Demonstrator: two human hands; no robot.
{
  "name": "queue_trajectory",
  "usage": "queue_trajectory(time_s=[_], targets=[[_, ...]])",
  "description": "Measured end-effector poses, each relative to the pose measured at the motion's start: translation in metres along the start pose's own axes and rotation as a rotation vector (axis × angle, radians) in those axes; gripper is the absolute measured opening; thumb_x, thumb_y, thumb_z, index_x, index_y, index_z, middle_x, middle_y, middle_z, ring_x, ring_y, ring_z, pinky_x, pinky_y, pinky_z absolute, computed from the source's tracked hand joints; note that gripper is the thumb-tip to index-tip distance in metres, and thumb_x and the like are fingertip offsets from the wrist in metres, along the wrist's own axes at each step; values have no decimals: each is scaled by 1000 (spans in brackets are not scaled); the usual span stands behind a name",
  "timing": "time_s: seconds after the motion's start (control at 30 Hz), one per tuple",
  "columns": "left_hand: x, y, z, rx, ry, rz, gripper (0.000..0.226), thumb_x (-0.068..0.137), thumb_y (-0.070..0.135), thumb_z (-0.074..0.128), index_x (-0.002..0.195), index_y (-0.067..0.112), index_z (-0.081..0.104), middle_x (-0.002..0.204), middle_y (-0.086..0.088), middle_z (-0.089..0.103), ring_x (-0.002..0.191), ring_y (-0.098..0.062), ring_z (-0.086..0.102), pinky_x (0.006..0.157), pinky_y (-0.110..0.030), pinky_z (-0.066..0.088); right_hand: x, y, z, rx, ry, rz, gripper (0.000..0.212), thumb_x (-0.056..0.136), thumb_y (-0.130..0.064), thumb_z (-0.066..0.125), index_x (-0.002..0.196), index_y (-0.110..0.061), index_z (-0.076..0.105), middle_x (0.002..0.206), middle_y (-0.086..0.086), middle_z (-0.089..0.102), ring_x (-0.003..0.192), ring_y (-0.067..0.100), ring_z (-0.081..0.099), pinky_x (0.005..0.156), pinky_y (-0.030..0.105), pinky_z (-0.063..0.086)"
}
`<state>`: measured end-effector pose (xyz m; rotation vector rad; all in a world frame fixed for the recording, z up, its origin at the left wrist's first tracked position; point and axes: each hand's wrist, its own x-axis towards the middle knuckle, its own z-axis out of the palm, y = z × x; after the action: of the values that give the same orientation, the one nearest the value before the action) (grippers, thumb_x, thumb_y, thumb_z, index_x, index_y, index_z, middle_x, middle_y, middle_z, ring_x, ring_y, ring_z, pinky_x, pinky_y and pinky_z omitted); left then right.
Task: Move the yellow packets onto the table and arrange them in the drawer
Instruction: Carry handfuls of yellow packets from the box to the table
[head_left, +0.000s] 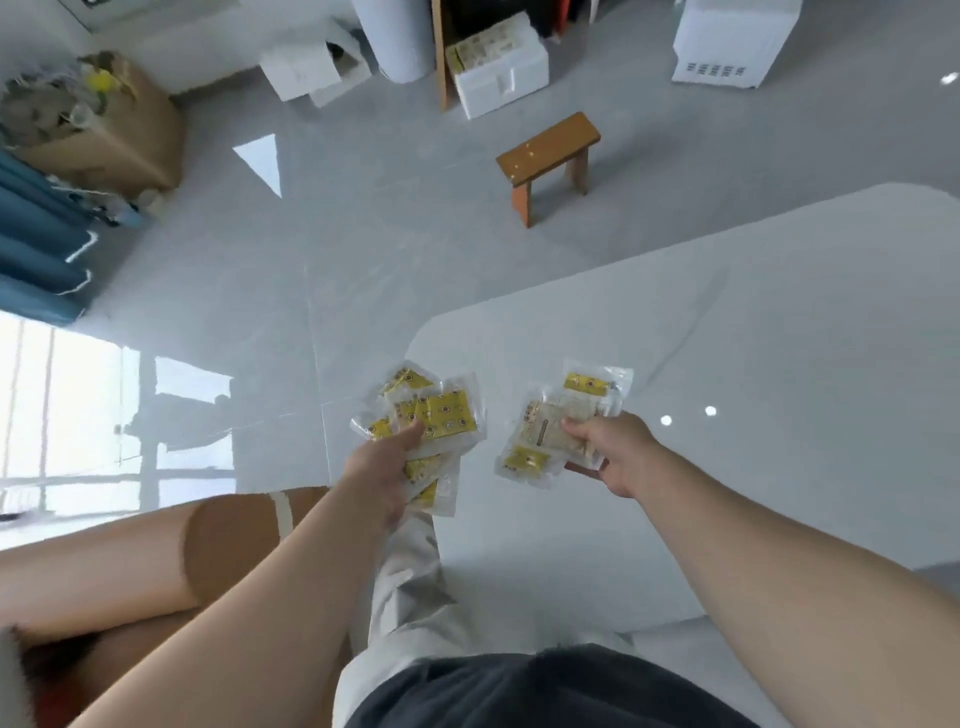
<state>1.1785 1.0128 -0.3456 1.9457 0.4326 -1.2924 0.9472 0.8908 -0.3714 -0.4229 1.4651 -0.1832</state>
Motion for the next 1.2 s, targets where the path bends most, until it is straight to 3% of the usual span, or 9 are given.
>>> queue_trajectory(time_s=[0.07,0.17,0.23,0.37,0.57,0.67,0.8,1.0,1.2], targets=[[35,22,11,80,-13,0,35,77,28,87,105,12,73,96,-8,78,81,-29,76,78,-45,62,22,-5,18,-27,29,-23,23,86,0,77,106,-10,70,102,7,77,86,22,75,60,35,61],[99,50,27,202,-18,-12,43,70,35,92,102,15,72,96,-5,77,85,-29,76,86,-49,60,63,-8,48,-143,113,-62,34,80,-10,84,110,-13,69,106,4,75,99,23,72,90,45,59],[146,61,39,290,-32,-40,40,71,39,90,98,18,70,97,-4,75,88,-28,73,86,-45,59,93,-10,66,-208,133,-60,41,77,-14,85,113,-14,67,108,5,73,100,25,72,83,43,62],[230,78,70,428,-23,-39,31,80,38,84,100,23,66,100,-1,69,93,-27,69,77,-37,55,145,-10,91,-236,145,-78,18,87,-3,75,100,-14,69,97,5,74,77,13,71,49,21,55],[314,85,106,518,2,-11,26,79,38,85,84,29,61,97,4,66,93,-24,65,82,-37,56,209,-4,105,-347,123,-96,21,87,-5,72,103,-18,71,99,3,76,88,18,74,65,32,62],[341,80,109,654,-10,79,27,81,37,82,94,22,64,90,2,67,81,-22,63,70,-33,53,229,-10,108,-422,70,-101,25,87,-4,72,108,-18,70,99,1,76,85,14,74,57,24,58],[358,73,113,796,24,176,44,78,43,83,109,19,61,96,2,68,80,-21,64,73,-35,54,255,-10,111,-537,30,-109,27,88,-10,75,112,-18,68,101,2,74,90,19,74,70,33,62],[357,67,128,910,130,130,82,67,51,86,124,16,38,129,-7,48,115,-33,54,93,-51,53,287,-23,129,-714,29,-95,46,79,-24,83,119,-15,62,109,7,71,93,27,72,78,48,63],[360,68,116,1049,45,211,80,72,52,78,131,14,40,128,-3,47,120,-29,46,101,-48,46,311,-41,142,-1026,141,-107,40,87,-28,77,116,-10,58,109,7,65,97,26,62,74,31,48]])
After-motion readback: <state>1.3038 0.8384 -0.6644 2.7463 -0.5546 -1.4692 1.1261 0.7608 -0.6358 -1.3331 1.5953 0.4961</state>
